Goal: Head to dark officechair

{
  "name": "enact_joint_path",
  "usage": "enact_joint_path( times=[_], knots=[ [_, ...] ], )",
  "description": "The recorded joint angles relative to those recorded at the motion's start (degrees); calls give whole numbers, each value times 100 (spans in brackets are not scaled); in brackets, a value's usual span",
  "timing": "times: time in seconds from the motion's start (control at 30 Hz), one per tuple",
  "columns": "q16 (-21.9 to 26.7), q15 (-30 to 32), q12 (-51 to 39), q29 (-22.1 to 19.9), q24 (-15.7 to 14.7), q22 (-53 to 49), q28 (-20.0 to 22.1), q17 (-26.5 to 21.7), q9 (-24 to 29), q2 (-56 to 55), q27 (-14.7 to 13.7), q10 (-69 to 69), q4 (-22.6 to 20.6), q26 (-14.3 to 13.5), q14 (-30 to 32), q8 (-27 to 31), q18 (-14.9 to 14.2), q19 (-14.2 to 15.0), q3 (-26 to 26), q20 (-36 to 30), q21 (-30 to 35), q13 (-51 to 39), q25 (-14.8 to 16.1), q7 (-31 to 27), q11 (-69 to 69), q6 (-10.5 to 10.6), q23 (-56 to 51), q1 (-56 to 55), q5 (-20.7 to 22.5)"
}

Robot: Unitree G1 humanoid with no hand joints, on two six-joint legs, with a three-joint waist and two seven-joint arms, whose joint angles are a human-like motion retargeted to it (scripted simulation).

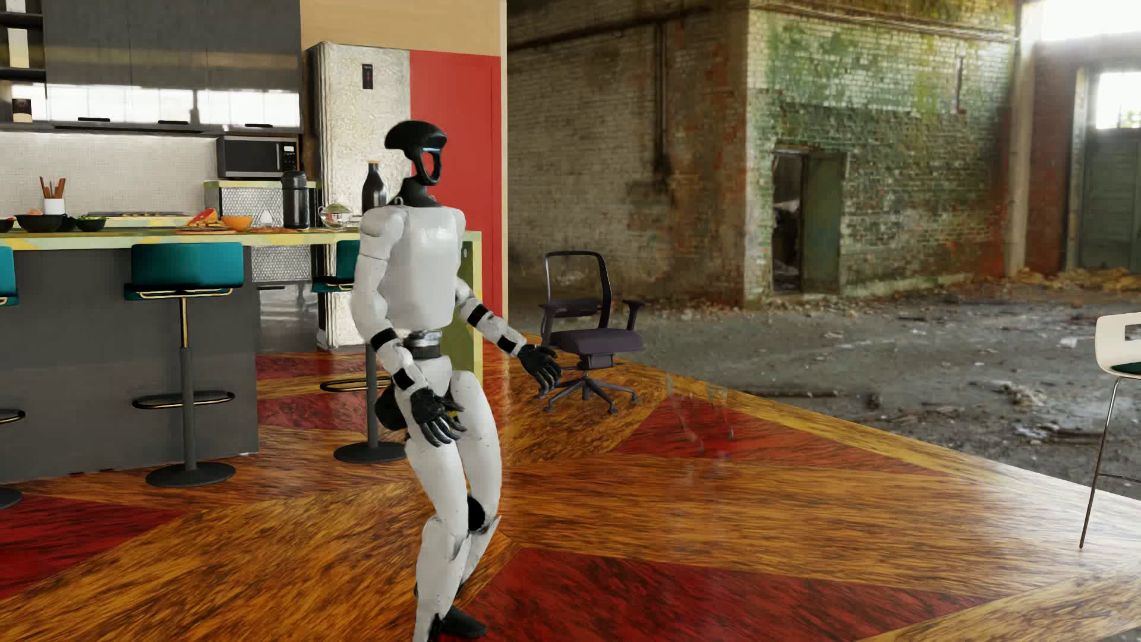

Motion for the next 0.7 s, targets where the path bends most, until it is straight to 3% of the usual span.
enact_joint_path(
  times=[0.03, 0.07, 0.13, 0.17, 0.2, 0.23, 0.27, 0.3, 0.33, 0.37, 0.43, 0.47, 0.5, 0.53, 0.57, 0.6, 0.63, 0.67, 0.7],
  knots=[
    [48, -764, -23, 33, 68, 326, -2, -99, -73, -351, -23, 619, -30, -21, -357, -44, -18, 124, 232, 98, 46, 53, 20, 24, 786, -81, 47, -409, -209],
    [86, -1268, 277, 81, 129, 514, 6, -253, -142, -656, 165, 1228, 66, -20, -795, -142, -20, 397, 484, 90, 249, -80, 61, 85, 1342, -106, -125, -788, -329],
    [59, -1290, 915, 42, -10, 485, -8, -252, -204, -855, 406, 1670, 64, 416, -1388, -181, -179, 945, 952, 119, 383, -458, 59, 59, 1639, -307, -245, -1122, -474],
    [-25, -1365, 1220, -27, -201, 287, -45, -340, -137, -752, 406, 1802, 166, 712, -1758, -239, -16, 978, 1150, 189, 370, -671, 52, 62, 1591, -274, -304, -1167, -440],
    [-52, -1170, 1477, -135, -430, 194, -18, -270, -110, -742, 317, 1928, 288, 981, -1933, -271, 147, 784, 1122, 217, 266, -926, 18, 83, 1501, -215, -488, -1259, -372],
    [29, -819, 1605, -267, -638, 144, 58, -66, -73, -762, 52, 2034, 378, 1247, -2024, -215, 189, 451, 991, 92, 178, -1171, -33, 85, 1416, -168, -453, -1213, -253],
    [116, -410, 1512, -411, -827, 161, 153, -124, -13, -780, -219, 2065, 378, 1464, -1938, -207, -153, -31, 766, 92, 465, -1269, -93, 84, 1314, -140, -499, -1240, -249],
    [191, -619, 1204, -550, -947, 242, 268, -135, 51, -788, -505, 2058, 417, 1516, -1820, -217, -239, -245, 622, 66, 457, -1051, -204, 140, 1414, -137, -448, -1262, -289],
    [247, -1135, 884, -665, -955, 439, 365, -97, 22, -909, -656, 1977, 356, 1398, -1541, -59, -363, -337, 426, 42, 325, -680, -332, 183, 1846, -254, -407, -1332, -346],
    [201, -1392, 783, -732, -824, 665, 422, 3, -47, -978, -580, 1828, 234, 1091, -1217, 256, -237, -349, 197, -38, 112, -348, -448, 183, 2475, -408, -283, -1337, -284],
    [58, -1783, 763, -740, -572, 463, 314, -152, -139, -353, 17, 1751, 71, 506, -1123, 461, -49, -176, 272, -86, 154, 228, -430, 2, 1801, -584, -379, -1358, -416],
    [-213, -1579, 651, -745, -466, 509, 266, -143, -110, -117, 308, 1666, 69, 266, -956, 224, 30, 357, 685, -159, 204, 349, -345, -116, 1441, -550, -405, -1303, -551],
    [-302, -1197, 750, -750, -405, 328, 172, -166, -77, 80, 566, 1625, 115, 191, -796, -49, 170, 1141, 1055, -211, 352, 230, -183, -218, 1184, -466, -583, -1310, -664],
    [-267, -1111, 958, -749, -356, 255, 92, -191, 29, 342, 746, 1652, 308, 185, -825, -267, 247, 1546, 1329, -135, 428, -277, 11, -154, 1053, -322, -606, -1229, -702],
    [143, -1214, 1179, -727, -361, 531, 84, -93, 31, 462, 739, 1627, 381, 231, -1077, -339, -518, 1403, 1420, -271, 372, -886, 217, -62, 1014, -316, -695, -1145, -800],
    [249, -1267, 1364, -678, -424, 619, 165, -96, -20, 681, 382, 1547, 422, 385, -1018, -337, -188, 888, 1446, -123, 410, -1040, 345, 20, 826, -210, -829, -990, -756],
    [318, -1242, 1360, -642, -494, 718, 320, 0, 28, 703, -13, 1414, 366, 524, -895, -262, -162, 461, 1394, -215, 386, -1098, 382, 67, 1106, -160, -879, -772, -799],
    [364, -558, 1315, -602, -532, 569, 505, 214, 64, 280, -437, 1320, 262, 625, -952, -25, -147, 313, 1097, -358, 299, -1004, 318, -73, 2158, -152, -665, -656, -764],
    [305, 45, 1252, -499, -563, 658, 646, 120, 90, -160, -592, 1105, 216, 572, -1010, 263, -147, 258, 833, -410, 301, -763, 159, -74, 2808, -213, -398, -384, -685]
  ],
)
